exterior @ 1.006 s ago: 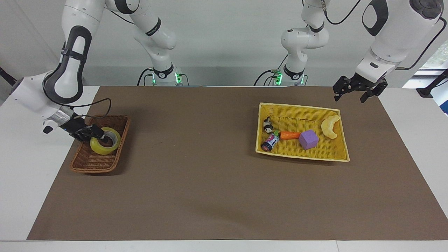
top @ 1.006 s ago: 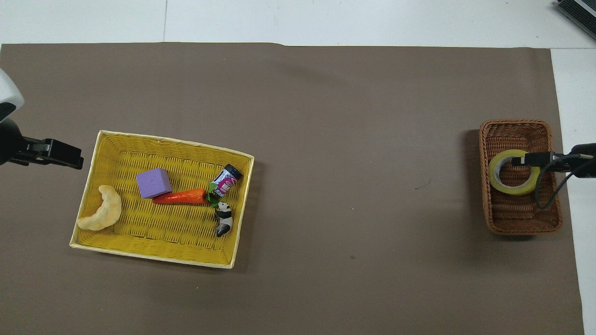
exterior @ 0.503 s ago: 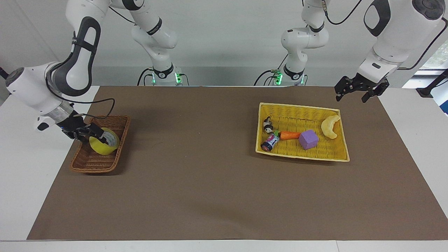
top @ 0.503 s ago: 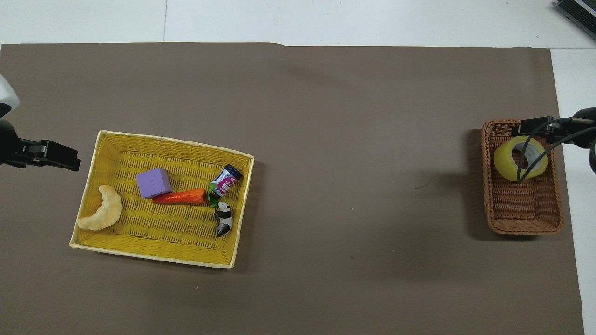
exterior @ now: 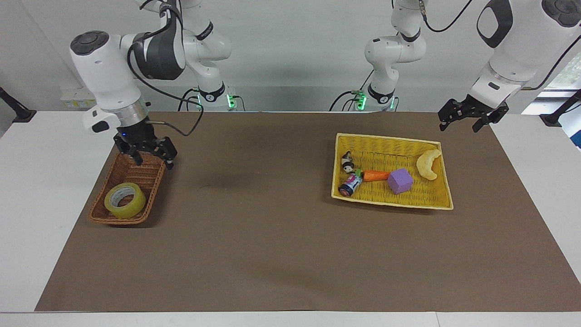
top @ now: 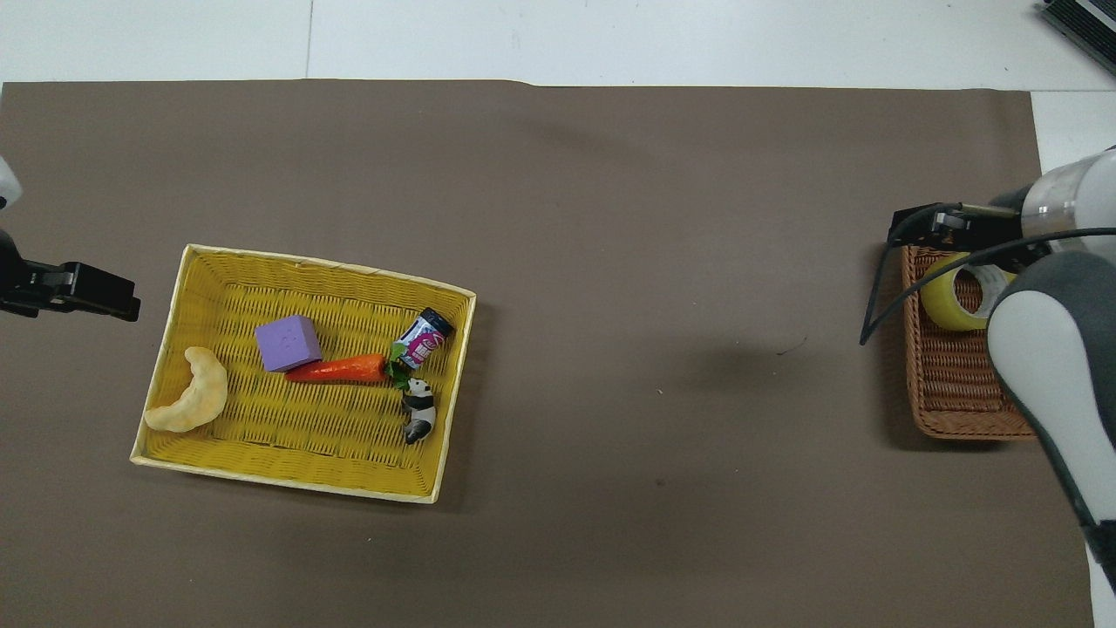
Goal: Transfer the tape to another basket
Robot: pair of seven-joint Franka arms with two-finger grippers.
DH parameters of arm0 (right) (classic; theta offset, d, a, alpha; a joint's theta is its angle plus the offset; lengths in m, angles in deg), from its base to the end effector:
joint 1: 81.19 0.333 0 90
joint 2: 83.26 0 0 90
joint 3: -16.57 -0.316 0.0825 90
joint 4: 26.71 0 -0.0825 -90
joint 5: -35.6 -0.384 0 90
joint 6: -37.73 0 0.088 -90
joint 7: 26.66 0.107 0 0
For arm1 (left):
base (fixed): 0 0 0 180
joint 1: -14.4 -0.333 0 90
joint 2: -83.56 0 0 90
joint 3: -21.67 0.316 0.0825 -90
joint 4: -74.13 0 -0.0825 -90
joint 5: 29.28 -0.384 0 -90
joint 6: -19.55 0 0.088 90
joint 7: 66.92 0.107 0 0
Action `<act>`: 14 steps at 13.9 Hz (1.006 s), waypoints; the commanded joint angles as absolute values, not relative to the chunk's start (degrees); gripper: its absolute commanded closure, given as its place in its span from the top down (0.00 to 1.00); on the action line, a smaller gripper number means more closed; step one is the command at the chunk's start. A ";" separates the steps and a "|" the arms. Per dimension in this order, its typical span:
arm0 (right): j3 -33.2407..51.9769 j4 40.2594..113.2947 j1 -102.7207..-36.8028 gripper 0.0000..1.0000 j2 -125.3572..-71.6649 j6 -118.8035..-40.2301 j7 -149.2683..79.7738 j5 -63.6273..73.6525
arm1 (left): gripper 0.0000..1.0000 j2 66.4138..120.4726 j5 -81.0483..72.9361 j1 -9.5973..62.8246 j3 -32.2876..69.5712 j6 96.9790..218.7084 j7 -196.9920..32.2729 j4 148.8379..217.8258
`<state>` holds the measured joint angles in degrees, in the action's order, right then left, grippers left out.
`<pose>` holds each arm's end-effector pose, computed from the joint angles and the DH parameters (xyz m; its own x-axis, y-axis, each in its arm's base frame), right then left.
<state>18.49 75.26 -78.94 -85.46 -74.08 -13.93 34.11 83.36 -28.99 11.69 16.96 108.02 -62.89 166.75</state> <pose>0.5885 0.0054 0.5373 0.9666 -0.2240 0.1243 -0.2190 -0.9743 -0.0526 0.5486 -0.0198 0.6027 0.9921 -0.1051 -0.0684 -0.1047 -0.9945 0.0096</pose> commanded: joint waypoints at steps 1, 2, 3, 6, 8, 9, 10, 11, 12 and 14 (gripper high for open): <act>18.33 75.07 -78.64 1.00 -82.48 -68.91 -12.25 35.43 | 1.00 82.94 -28.75 10.71 16.31 107.70 -62.52 166.77; 18.33 72.54 -78.20 1.00 -82.03 -64.79 -11.99 35.51 | 1.00 82.94 -28.75 10.71 16.31 107.70 -62.52 166.77; 18.33 69.21 -77.76 1.00 -82.03 -60.05 -10.85 36.47 | 1.00 82.94 -28.75 10.79 16.31 107.70 -62.52 166.77; 17.89 62.08 -77.67 1.00 -81.68 -51.15 -9.17 37.53 | 1.00 82.94 -28.75 10.71 16.31 107.70 -62.52 166.77; 17.80 58.73 -77.76 1.00 -80.97 -46.93 -9.35 38.32 | 1.00 82.94 -28.75 10.71 16.31 107.70 -62.52 166.77; 17.71 59.07 -77.85 1.00 -80.28 -46.47 -9.52 37.89 | 1.00 82.94 -28.75 10.71 16.31 107.70 -62.52 166.77; 17.80 61.25 -77.93 1.00 -78.53 -46.82 -9.70 37.19 | 1.00 82.94 -28.75 10.79 16.31 107.70 -62.52 166.77; 17.89 63.18 -77.93 1.00 -77.47 -46.73 -10.48 36.92 | 1.00 82.94 -28.84 10.79 16.31 107.70 -62.61 166.77; 17.80 64.85 -77.93 1.00 -76.15 -46.82 -12.14 36.83 | 1.00 82.94 -28.75 10.88 16.22 107.79 -62.78 166.77; 17.71 66.54 -77.76 1.00 -74.91 -46.91 -12.51 36.83 | 1.00 83.03 -28.84 10.71 16.22 108.14 -62.52 166.68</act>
